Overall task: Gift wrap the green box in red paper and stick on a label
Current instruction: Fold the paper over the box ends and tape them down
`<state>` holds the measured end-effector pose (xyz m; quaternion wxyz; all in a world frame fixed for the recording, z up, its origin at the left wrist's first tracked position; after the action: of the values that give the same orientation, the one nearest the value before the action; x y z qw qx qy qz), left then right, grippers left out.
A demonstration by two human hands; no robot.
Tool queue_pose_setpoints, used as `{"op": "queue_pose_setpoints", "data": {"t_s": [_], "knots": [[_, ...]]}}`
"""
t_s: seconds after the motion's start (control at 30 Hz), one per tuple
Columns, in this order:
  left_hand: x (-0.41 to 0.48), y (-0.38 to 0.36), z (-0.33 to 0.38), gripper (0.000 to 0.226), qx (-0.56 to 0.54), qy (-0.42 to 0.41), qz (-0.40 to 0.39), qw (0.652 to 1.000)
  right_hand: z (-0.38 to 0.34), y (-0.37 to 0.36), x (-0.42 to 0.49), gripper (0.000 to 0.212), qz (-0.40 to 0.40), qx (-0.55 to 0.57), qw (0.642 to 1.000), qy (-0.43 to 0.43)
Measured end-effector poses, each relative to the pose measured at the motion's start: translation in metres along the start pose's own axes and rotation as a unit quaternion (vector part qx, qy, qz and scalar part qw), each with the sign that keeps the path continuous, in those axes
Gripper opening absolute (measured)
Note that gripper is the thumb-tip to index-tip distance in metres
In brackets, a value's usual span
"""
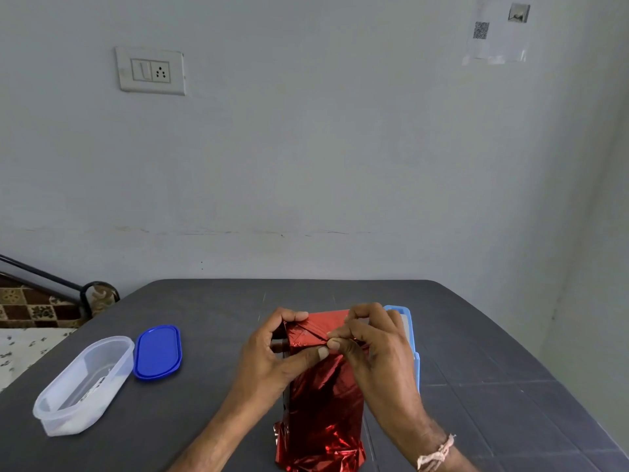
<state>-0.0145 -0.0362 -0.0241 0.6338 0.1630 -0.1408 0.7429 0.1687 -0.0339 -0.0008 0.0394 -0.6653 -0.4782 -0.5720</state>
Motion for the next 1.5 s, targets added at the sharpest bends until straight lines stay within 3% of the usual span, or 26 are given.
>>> {"op": "queue_pose_setpoints", "data": {"t_s": [0.23, 0.4, 0.53, 0.6, 0.7, 0.77, 0.87, 1.13, 1.3, 1.5], "knots": [[-0.006, 0.001, 0.005, 0.053, 0.077, -0.065, 0.020, 0.995, 0.003, -0.009, 0.003, 0.021, 0.003, 0.038, 0.999, -0.022], [-0.010, 0.014, 0.015, 0.047, 0.156, -0.129, 0.036, 0.979, 0.012, -0.018, 0.010, 0.013, -0.019, 0.107, 0.993, -0.034], [0.006, 0.025, 0.026, 0.061, 0.218, -0.130, 0.030, 0.967, 0.012, -0.021, 0.021, 0.036, -0.046, 0.109, 0.991, -0.061], [0.019, 0.029, 0.032, 0.054, 0.204, -0.098, -0.005, 0.974, 0.010, -0.022, 0.027, 0.040, -0.055, 0.106, 0.990, -0.077], [0.038, 0.031, 0.036, 0.025, 0.138, 0.003, -0.084, 0.987, 0.010, -0.024, 0.036, 0.042, -0.080, 0.115, 0.983, -0.122], [0.044, 0.031, 0.034, 0.017, 0.084, 0.075, -0.119, 0.986, 0.012, -0.026, 0.039, 0.041, -0.107, 0.120, 0.975, -0.152], [0.050, 0.029, 0.030, 0.023, 0.059, 0.134, -0.138, 0.979, 0.014, -0.029, 0.042, 0.032, -0.133, 0.122, 0.969, -0.171], [0.048, 0.019, 0.018, 0.045, 0.038, 0.178, -0.161, 0.970, 0.025, -0.030, 0.043, 0.018, -0.160, 0.187, 0.940, -0.237], [0.040, 0.008, 0.015, 0.041, -0.016, 0.183, -0.130, 0.974, 0.029, -0.039, 0.047, 0.010, -0.170, 0.230, 0.919, -0.272], [0.036, -0.002, 0.013, 0.030, -0.079, 0.171, -0.023, 0.982, 0.029, -0.047, 0.048, 0.004, -0.167, 0.276, 0.900, -0.292]]}}
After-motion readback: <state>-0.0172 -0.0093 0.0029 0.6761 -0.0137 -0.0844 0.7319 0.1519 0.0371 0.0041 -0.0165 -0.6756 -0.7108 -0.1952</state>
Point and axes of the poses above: each hand's wrist, its own x-axis towards the middle knuckle, its own y-axis out of the back of the hand, z = x × y, the point moved 3 cm from there along x, towards the middle knuckle, and after that the axes turned 10 degrees about -x, right-handed, at the moved point
